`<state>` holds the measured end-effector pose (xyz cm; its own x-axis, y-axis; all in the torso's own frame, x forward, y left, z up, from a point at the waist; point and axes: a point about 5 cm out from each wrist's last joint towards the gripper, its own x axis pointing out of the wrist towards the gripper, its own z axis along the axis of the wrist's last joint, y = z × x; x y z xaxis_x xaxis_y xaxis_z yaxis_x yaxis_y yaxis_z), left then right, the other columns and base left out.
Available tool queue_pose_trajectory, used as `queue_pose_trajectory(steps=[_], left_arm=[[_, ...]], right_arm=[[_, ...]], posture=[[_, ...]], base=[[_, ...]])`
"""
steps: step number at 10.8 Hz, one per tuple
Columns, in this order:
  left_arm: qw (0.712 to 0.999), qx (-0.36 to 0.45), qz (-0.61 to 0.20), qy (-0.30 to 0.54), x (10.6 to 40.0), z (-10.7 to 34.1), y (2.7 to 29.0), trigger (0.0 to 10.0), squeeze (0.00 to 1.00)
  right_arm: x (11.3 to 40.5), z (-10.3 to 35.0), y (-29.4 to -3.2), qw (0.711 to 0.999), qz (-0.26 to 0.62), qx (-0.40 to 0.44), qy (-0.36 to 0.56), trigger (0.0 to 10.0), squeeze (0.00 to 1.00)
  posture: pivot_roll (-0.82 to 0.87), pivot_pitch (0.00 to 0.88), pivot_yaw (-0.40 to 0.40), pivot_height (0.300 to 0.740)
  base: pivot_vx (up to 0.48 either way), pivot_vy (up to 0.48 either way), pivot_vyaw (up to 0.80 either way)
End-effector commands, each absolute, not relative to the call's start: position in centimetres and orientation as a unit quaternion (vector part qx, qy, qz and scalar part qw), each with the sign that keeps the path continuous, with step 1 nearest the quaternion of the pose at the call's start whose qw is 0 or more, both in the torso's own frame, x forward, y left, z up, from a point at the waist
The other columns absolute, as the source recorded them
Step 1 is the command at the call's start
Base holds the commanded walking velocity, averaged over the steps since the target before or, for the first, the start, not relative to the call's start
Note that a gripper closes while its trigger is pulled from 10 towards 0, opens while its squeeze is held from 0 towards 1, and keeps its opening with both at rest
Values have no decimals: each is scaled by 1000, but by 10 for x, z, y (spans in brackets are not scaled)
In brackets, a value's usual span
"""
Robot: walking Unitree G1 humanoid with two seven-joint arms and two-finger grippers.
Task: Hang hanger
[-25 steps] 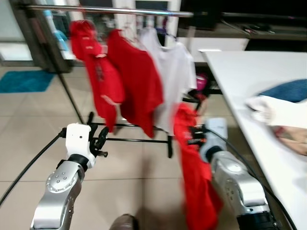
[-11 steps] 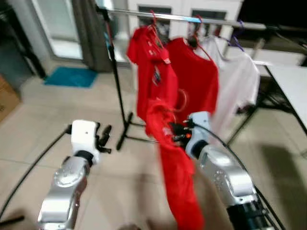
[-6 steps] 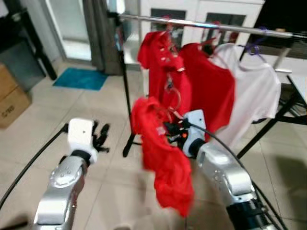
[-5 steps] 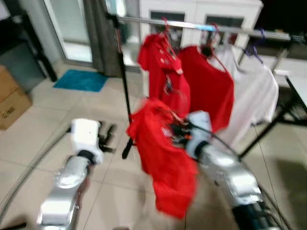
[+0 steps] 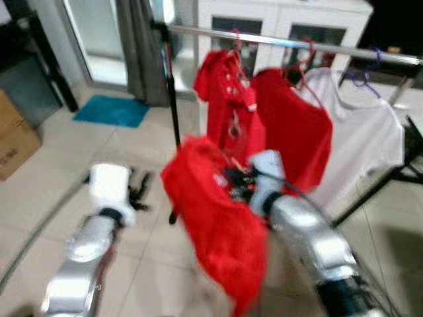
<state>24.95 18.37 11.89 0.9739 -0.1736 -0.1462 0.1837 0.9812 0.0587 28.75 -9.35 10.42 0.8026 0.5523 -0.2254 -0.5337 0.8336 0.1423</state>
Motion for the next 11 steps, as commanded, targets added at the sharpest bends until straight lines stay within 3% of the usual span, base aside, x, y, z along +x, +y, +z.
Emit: queue_pose_trajectory(steps=[1, 2, 6, 9, 11], left_arm=[[993, 42, -83, 65, 250, 124, 191, 10000, 0], [993, 41, -85, 64, 250, 125, 191, 10000, 0], [991, 48, -110, 65, 253, 127, 188, 10000, 0], [988, 53, -125, 66, 253, 128, 187, 10000, 0], [986, 51, -142, 65, 252, 128, 183, 10000, 0]], right_arm=[[292, 123, -84, 951, 294, 43, 84, 10000, 0], [293, 123, -85, 953, 288, 50, 83, 10000, 0], [296, 131, -87, 965, 251, 51, 52, 10000, 0], [299, 141, -87, 969, 241, 34, 33, 10000, 0], [302, 156, -87, 972, 233, 21, 8, 10000, 0]], posture=[[94, 14, 7, 740], [95, 13, 9, 740], [91, 0, 45, 740], [95, 0, 54, 740], [99, 0, 52, 740]], base=[[375, 0, 775], [382, 0, 769], [382, 0, 0], [380, 0, -800], [382, 0, 0]])
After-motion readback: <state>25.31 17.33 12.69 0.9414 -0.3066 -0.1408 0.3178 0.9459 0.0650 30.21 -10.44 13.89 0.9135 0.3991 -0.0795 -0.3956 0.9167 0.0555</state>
